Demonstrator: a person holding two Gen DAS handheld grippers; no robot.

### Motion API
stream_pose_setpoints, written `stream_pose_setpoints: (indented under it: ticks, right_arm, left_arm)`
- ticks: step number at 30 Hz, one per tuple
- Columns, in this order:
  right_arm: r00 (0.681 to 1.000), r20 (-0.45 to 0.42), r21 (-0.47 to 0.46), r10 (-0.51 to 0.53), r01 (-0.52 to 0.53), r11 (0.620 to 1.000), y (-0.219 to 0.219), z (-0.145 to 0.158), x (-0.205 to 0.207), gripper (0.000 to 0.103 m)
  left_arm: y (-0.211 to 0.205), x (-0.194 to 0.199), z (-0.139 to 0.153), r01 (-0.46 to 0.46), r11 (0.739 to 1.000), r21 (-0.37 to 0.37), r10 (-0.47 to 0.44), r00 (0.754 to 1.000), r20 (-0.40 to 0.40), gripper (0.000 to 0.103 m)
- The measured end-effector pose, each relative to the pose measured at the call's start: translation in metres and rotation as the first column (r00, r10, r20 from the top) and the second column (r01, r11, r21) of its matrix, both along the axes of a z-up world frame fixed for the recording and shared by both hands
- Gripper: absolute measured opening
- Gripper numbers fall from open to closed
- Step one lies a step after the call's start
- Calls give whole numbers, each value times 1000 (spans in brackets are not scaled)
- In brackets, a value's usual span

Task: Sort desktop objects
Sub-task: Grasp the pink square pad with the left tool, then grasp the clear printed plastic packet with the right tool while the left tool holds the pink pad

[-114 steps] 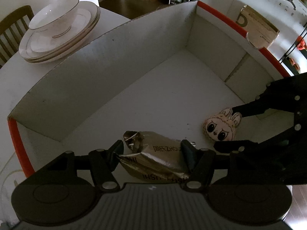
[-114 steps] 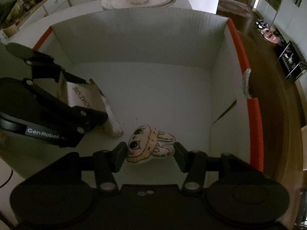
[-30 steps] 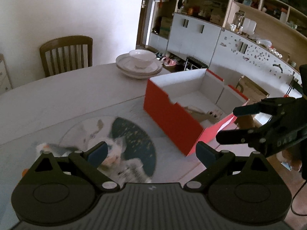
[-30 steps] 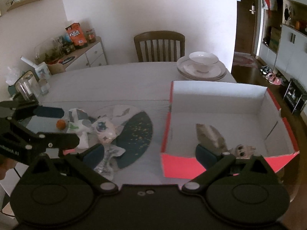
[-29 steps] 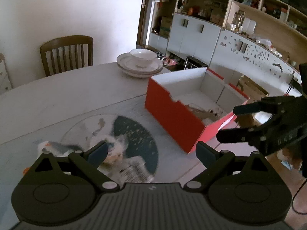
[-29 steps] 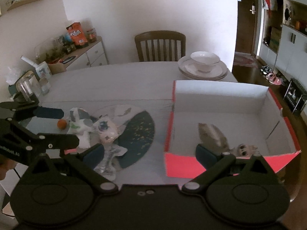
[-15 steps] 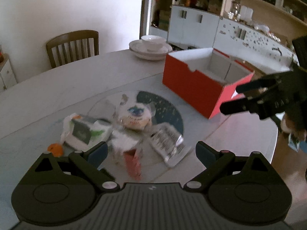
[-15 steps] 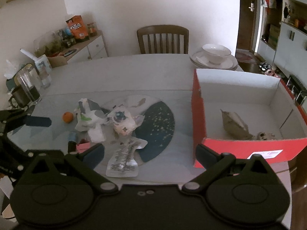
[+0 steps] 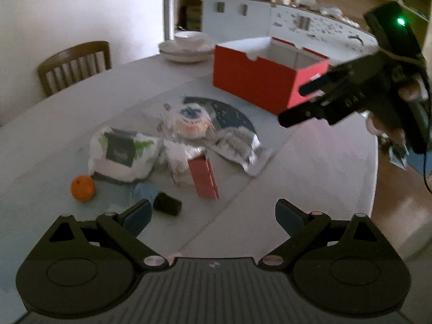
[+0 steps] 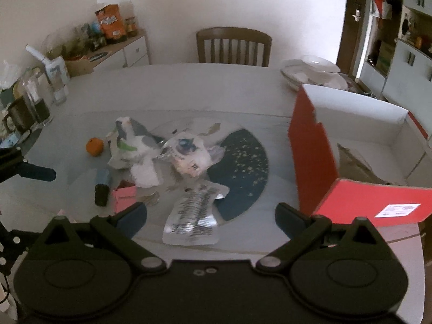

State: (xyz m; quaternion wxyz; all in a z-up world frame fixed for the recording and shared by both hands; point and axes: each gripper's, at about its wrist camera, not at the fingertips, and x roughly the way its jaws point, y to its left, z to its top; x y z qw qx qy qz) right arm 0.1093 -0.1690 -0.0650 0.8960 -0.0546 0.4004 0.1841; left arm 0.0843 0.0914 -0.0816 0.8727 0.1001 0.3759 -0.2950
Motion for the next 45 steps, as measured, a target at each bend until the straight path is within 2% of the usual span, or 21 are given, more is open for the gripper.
stream_pose_setpoints:
  ticks: [3, 9, 17, 24, 29, 32, 37, 39, 45]
  right_arm:
    - [1000, -12, -2, 20, -20, 1000, 9, -4, -1, 102]
    - [999, -36, -9, 37, -37, 999, 23, -15, 1, 101]
    - [998, -53, -20, 26, -27, 999, 29, -29, 9, 101]
    - [997, -74, -26, 20, -22, 999, 32, -37, 13, 101]
    - [997, -80, -25, 20, -22, 999, 32, -38, 15, 101]
    - [996, -84, -31, 21, -24, 999, 32, -41, 17, 100]
    - [996, -88, -48, 24, -28, 998, 32, -47, 22, 98]
    - [996, -91, -57, 26, -31, 998, 34, -49, 24, 98]
    - [994, -98, -99, 50, -59, 993, 43, -61, 33, 95]
  left_arm:
    - [7, -3, -8, 54, 999, 0, -54, 998, -9, 98]
    - [18, -3, -27, 130, 989, 74, -129, 991, -20, 98]
    - [37, 8, -48, 134, 985, 107, -128, 990, -61, 97]
    - [42, 11, -58, 173, 973, 153, -162, 983, -81, 82]
    - [49, 13, -60, 162, 973, 163, -150, 985, -84, 82]
    - [46, 16, -60, 155, 976, 156, -145, 987, -74, 73]
    - [42, 25, -60, 94, 988, 122, -87, 995, -56, 46]
    - [40, 27, -59, 74, 990, 118, -69, 996, -49, 41]
    - [36, 30, -58, 40, 991, 126, -34, 998, -53, 41]
